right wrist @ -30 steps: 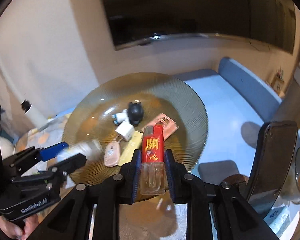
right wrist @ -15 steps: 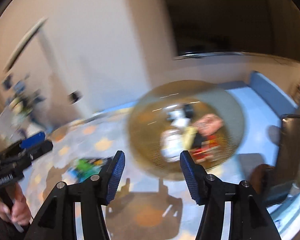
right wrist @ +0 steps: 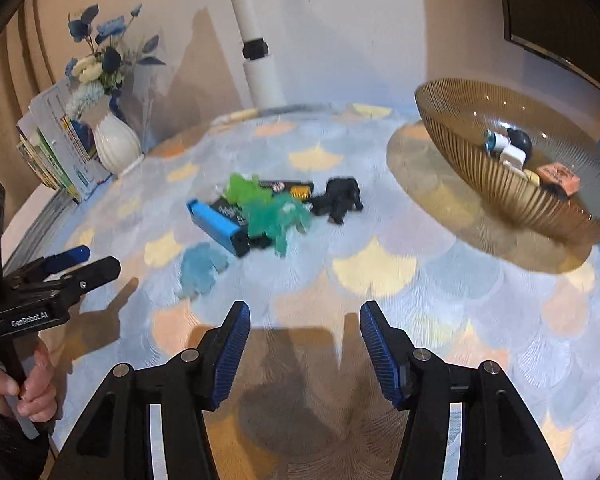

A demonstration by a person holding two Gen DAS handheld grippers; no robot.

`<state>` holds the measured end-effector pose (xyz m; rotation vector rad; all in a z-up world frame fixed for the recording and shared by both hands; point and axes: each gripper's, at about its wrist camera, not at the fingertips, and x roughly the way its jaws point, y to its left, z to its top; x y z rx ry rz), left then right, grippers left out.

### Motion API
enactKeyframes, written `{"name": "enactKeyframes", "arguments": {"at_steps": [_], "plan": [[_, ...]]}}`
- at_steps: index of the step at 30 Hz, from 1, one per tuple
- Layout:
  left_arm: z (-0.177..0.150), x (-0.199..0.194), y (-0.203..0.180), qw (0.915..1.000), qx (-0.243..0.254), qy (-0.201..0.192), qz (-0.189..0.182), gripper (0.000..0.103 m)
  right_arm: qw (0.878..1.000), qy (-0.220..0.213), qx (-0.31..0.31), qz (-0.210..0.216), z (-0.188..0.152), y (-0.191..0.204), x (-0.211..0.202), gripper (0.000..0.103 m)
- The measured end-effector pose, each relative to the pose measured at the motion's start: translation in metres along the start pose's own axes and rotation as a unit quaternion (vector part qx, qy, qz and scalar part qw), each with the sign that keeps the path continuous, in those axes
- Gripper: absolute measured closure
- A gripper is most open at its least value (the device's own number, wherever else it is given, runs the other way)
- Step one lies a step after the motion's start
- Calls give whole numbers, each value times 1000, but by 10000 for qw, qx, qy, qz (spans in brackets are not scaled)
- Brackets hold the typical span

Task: Organize rigid objects
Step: 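Move both open tools back over the remaining pile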

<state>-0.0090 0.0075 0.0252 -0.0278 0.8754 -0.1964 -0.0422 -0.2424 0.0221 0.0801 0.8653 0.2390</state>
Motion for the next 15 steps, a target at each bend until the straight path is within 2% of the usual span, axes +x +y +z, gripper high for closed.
{"name": "enactKeyframes", "arguments": {"at_steps": [3, 6, 10, 15], "plan": [[-1, 0, 5, 9999, -125, -21, -27, 10, 9999, -41, 1, -95, -4, -3, 1, 47], [-3, 3, 5, 9999, -125, 44, -73, 10, 9999, -36, 107, -17, -5, -8, 2, 47], [-3, 2, 1, 10000, -56, 0, -53, 10, 9999, 48, 136, 95, -4, -9, 3, 47], [-5, -2, -8, 9999, 154, -8, -57, 10, 9998, 33, 187, 27, -3, -9, 4, 47]]}}
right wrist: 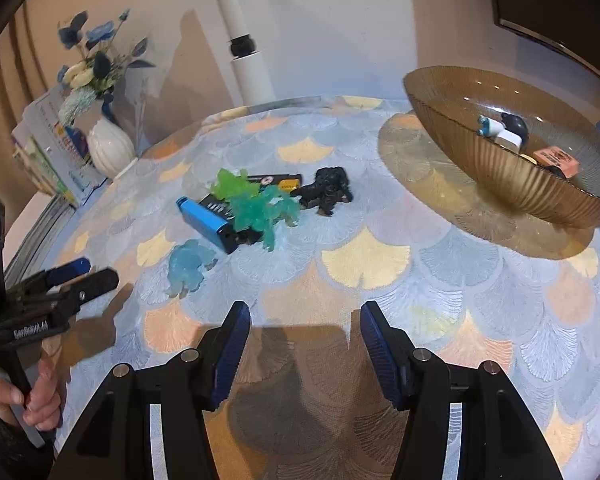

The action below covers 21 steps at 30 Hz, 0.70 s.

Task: Organize rigid objects
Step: 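Move both open tools back over the remaining pile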

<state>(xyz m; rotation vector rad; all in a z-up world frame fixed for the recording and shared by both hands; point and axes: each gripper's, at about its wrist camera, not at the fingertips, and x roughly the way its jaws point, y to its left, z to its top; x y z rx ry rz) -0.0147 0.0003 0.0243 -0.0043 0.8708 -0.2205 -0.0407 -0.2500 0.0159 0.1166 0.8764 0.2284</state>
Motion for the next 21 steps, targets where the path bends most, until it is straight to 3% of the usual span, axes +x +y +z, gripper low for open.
{"name": "enactKeyframes", "arguments": {"at_steps": [2, 4, 6, 8, 11, 19, 21], "plan": [[2, -3, -10, 9997, 106, 55, -236, 10, 9994, 149, 304, -14, 5, -9, 0, 47], [6, -7, -22, 9985, 159, -4, -530, 10, 9939, 365, 962, 394, 12, -27, 1, 47], [11, -6, -40, 9979, 352, -56, -542, 10, 9882, 356, 1340, 655, 24, -39, 0, 47], [17, 2, -57, 9967, 605, -20, -546, 11, 9914, 257, 1223, 387, 40, -41, 1, 47], [21, 19, -75, 9934, 915, 166, -666, 21, 9946, 137, 1012, 192, 58, -39, 8, 47], [26, 41, -76, 9936, 811, 313, -723, 21, 9867, 323, 1459, 641, 78, -56, 49, 47], [24, 45, -79, 9930, 860, 397, -703, 31, 9840, 348, 1580, 747, 79, -57, 59, 47]]}}
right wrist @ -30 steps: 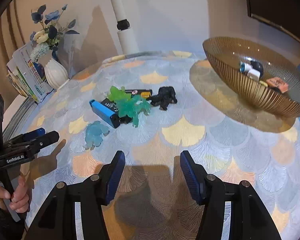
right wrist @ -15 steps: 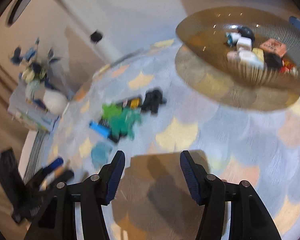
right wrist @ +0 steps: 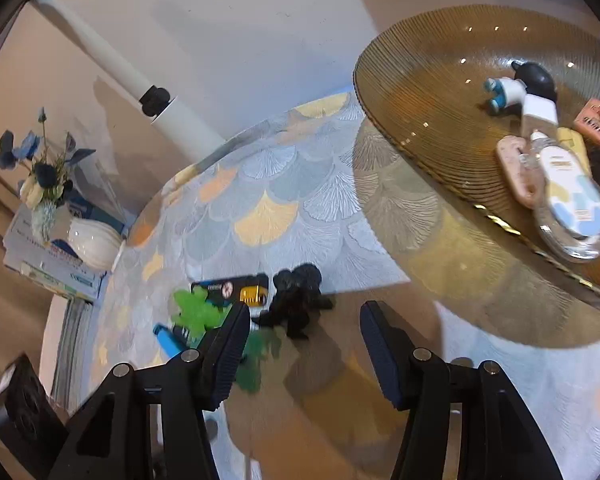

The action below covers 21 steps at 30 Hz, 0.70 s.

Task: Organize rigid objects
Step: 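Grasp the black dinosaur figure with the right tool while the left tool grasps the light-blue figure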

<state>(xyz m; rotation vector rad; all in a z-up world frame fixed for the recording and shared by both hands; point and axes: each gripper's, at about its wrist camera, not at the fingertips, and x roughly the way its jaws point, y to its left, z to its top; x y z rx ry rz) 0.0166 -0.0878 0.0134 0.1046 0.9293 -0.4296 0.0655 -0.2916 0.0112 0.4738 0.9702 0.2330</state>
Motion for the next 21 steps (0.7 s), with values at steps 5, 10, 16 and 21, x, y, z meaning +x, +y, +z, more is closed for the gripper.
{"name": "enactKeyframes", "arguments": {"at_steps": [5, 10, 16, 21], "plan": [[-1, 1, -10, 9996, 236, 25, 131, 35, 9993, -241, -228, -194, 1, 12, 11, 47], [-1, 1, -11, 9995, 284, 8, 99, 58, 9948, -363, -641, -706, -1, 26, 18, 71], [-2, -4, -7, 9998, 134, -120, 24, 69, 9891, -753, -940, -846, -10, 34, 3, 72], [-6, -16, 1, 9992, -127, -377, -32, 69, 9868, -1064, -983, -727, -31, 30, -31, 72]]}}
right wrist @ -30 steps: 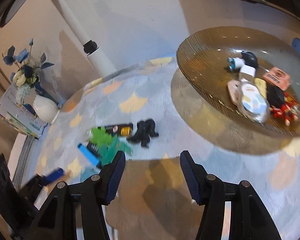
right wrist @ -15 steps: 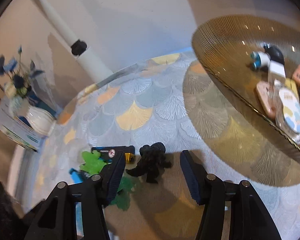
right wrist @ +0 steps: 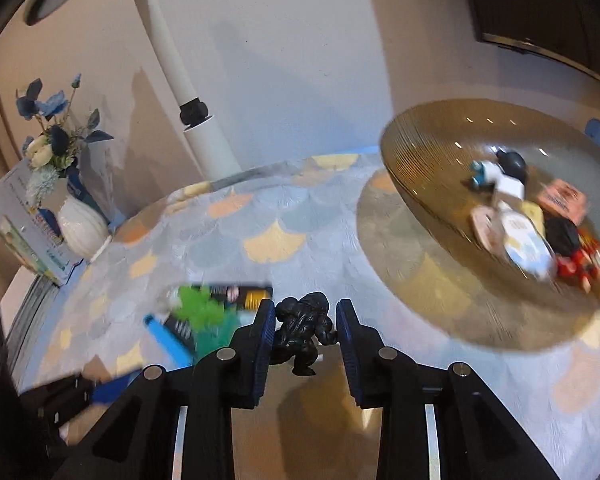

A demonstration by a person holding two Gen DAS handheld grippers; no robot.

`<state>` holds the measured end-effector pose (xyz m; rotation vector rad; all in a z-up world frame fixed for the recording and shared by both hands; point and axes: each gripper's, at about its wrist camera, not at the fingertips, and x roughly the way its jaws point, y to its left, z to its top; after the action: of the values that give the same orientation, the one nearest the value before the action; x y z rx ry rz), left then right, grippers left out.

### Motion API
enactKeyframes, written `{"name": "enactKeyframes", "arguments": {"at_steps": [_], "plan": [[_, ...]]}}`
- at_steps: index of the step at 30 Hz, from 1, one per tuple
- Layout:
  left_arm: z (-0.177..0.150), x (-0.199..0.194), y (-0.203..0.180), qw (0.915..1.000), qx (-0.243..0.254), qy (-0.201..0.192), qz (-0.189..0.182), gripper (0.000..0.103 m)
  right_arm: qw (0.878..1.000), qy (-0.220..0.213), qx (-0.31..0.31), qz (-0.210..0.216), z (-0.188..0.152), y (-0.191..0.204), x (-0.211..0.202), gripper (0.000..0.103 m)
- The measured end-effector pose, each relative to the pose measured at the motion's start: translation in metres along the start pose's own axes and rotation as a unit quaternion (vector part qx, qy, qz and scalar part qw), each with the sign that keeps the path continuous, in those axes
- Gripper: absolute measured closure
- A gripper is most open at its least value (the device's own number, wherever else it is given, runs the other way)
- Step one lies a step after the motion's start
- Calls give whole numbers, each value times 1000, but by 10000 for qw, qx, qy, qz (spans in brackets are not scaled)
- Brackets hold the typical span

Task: Organize rigid objects
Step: 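Lift the dinosaur figure and light-blue figure off the table with both tools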

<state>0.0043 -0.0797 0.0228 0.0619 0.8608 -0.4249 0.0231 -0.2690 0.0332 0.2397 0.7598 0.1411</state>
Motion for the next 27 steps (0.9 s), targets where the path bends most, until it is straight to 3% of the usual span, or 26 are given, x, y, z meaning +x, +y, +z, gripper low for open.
{"name": "enactKeyframes", "arguments": {"at_steps": [7, 12, 18, 25, 27], "plan": [[-12, -23, 0, 9984, -133, -348, 428, 69, 10000, 66, 12, -7, -31, -8, -39, 72], [-23, -35, 3, 9957, -262, -537, 713, 69, 9986, 330, -403, 51, -55, 1, -56, 72], [-23, -35, 9, 9964, -351, -563, 528, 69, 9937, 445, -1029, 76, -74, 24, -57, 72], [-24, -35, 12, 9970, -384, -569, 351, 68, 9940, 605, -903, 81, -74, 19, -48, 70], [-24, -36, 14, 9969, -419, -585, 307, 68, 9939, 665, -880, 57, -74, 19, -45, 63]]}}
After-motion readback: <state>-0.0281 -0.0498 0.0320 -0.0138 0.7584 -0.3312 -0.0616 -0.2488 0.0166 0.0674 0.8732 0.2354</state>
